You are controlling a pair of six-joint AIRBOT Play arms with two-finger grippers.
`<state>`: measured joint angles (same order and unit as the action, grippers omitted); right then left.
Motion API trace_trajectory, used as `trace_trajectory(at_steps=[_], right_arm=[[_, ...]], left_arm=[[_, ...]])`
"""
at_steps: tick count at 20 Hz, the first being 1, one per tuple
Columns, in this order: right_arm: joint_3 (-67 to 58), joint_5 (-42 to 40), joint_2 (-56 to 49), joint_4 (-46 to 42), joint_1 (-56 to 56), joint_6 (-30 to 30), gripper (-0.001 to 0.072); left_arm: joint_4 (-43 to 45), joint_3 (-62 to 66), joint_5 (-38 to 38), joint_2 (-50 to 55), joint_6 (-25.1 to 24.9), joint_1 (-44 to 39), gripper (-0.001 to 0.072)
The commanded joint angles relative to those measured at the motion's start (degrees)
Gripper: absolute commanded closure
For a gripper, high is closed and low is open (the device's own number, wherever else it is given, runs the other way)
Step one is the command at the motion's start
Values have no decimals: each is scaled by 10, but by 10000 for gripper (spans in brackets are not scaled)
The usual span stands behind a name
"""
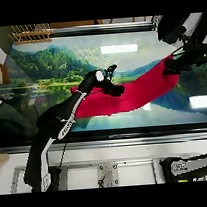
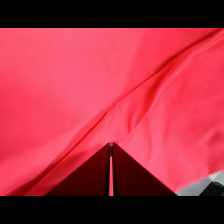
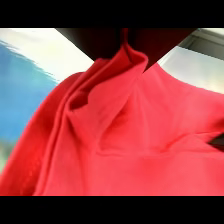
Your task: Fold the clothes and pants, and hang the long-sleeved shirts on hangers.
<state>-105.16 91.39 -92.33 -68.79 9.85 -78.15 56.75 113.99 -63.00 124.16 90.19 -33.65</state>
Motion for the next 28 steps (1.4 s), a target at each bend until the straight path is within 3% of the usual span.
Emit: trace_trajectory(at_steps=[1,12,23,28], right_arm=[[-57,17,8,-5,-61,-24,698],[-104,1,8,-4,-174,-47,698],[-104,-67,-18,-4,-300,-68,698],[-103,-145,-88,55,-380,-68,697]], left_arm=[[0,26,1,31,3,-14,694],[2,31,-2,5,7,6,694],[3,0,-60,-125,6,196,694],[3,0,-97,-178,-4,274,694]])
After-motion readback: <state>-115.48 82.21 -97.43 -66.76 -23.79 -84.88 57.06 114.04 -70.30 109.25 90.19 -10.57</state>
